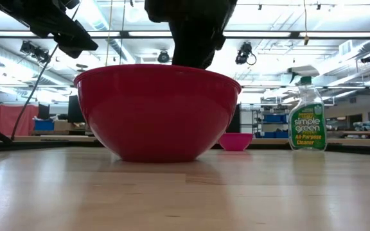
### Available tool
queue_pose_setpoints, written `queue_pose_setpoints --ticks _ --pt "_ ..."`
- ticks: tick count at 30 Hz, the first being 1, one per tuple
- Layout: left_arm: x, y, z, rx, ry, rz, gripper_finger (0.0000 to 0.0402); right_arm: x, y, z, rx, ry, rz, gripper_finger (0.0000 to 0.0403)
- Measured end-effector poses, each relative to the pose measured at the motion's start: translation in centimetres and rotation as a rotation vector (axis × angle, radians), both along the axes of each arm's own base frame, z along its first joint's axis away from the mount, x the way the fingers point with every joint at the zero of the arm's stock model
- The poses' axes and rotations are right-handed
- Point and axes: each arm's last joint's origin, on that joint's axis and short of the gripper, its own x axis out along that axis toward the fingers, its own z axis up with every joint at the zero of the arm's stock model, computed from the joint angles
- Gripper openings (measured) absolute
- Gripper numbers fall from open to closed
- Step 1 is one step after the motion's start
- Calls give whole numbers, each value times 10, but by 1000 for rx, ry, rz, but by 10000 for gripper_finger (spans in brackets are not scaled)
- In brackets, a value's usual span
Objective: Nest bowls inside each other
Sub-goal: Stack the blue bowl on top of the green bowl, then stack the pink bowl on top of the blue bowl
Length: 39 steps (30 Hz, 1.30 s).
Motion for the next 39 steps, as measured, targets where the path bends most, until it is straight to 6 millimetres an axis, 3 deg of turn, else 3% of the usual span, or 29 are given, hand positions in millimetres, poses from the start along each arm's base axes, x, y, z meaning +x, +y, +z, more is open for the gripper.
queue_pose_setpoints --ticks 8,13,17,24,32,39 --pt "0 0 0 0 0 0 210 1 -2 54 90 -3 -34 213" --pt "0 0 0 -1 1 0 210 -13 -12 79 -123 20 -196 209" --pt "0 0 0 -4 1 2 210 -21 -33 75 -198 127 -302 202" --pt "0 0 -1 -9 7 5 210 -31 -91 48 -279 300 -418 189" --pt "0 0 -1 -9 8 5 210 -56 -170 31 -226 232 -514 187" --pt "0 0 -1 -9 7 5 210 -79 -227 -8 -264 220 -481 187"
